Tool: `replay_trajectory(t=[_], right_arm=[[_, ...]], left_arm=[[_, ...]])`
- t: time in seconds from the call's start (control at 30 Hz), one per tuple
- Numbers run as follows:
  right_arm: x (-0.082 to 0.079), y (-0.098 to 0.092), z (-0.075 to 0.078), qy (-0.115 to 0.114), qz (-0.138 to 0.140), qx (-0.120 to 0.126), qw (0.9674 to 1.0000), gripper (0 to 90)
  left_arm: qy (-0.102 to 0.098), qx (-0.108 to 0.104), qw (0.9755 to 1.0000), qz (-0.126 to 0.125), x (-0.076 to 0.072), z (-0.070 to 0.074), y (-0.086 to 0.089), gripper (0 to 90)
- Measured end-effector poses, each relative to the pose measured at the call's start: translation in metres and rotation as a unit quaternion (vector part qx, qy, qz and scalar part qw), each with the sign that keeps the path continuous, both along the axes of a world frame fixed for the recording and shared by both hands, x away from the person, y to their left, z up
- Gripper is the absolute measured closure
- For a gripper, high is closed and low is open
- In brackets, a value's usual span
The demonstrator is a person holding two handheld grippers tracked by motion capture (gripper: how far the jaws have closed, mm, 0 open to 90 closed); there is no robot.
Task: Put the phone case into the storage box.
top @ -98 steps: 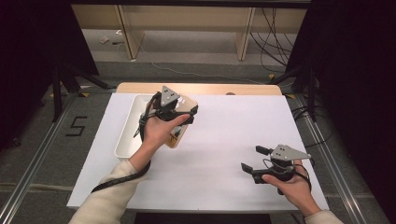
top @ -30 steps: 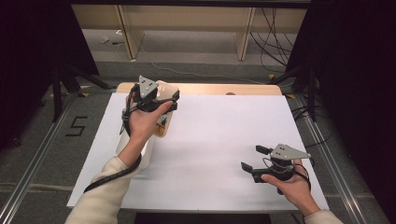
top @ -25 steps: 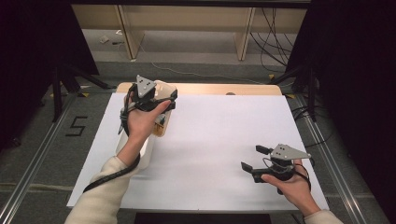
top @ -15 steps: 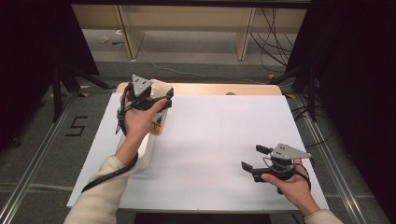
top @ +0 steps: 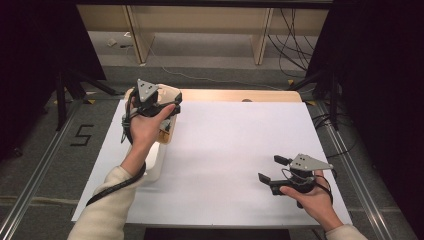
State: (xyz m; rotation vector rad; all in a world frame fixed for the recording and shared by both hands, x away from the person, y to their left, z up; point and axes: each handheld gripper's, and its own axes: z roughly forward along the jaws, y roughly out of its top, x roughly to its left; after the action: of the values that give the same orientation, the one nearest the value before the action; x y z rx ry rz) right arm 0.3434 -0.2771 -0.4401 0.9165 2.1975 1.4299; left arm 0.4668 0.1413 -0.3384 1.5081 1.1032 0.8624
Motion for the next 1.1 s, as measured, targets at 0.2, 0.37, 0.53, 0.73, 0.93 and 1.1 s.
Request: replay_trajectory(t=[0.2, 0.37, 0.53, 0.73, 0.93, 1.1], right_arm=[[0.0, 0.0, 0.0, -0.001, 0.0, 0.001, 1.0, 13.5], [0.0, -0.001, 0.0, -0.001, 0.0, 0.0, 1.0, 13.5], [0.0, -0.001, 0.0, -0.002, -0.001, 0.0, 1.0, 13.5], [0.0, 0.0, 0.0, -0.002, -0.001, 0.0, 1.0, 13.5], [0.0, 0.0, 0.0, -0.002, -0.001, 0.0, 1.0, 13.6], [0.0, 0.0, 0.0, -0.002, -0.001, 0.001, 1.0, 13.6]], left_arm=[[0.0, 0.004, 0.9999, 0.011, 0.002, -0.001, 0.006, 10.9], [-0.001, 0.003, 0.9998, 0.017, 0.003, -0.001, 0.009, 10.9], [0.003, 0.005, 0.9997, 0.023, 0.004, -0.003, 0.012, 10.9], [0.004, 0.004, 0.9995, 0.029, 0.005, -0.004, 0.016, 10.9], [0.004, 0.005, 0.9994, 0.033, 0.006, -0.004, 0.019, 10.9], [0.005, 0.005, 0.9993, 0.037, 0.007, -0.006, 0.021, 10.9]])
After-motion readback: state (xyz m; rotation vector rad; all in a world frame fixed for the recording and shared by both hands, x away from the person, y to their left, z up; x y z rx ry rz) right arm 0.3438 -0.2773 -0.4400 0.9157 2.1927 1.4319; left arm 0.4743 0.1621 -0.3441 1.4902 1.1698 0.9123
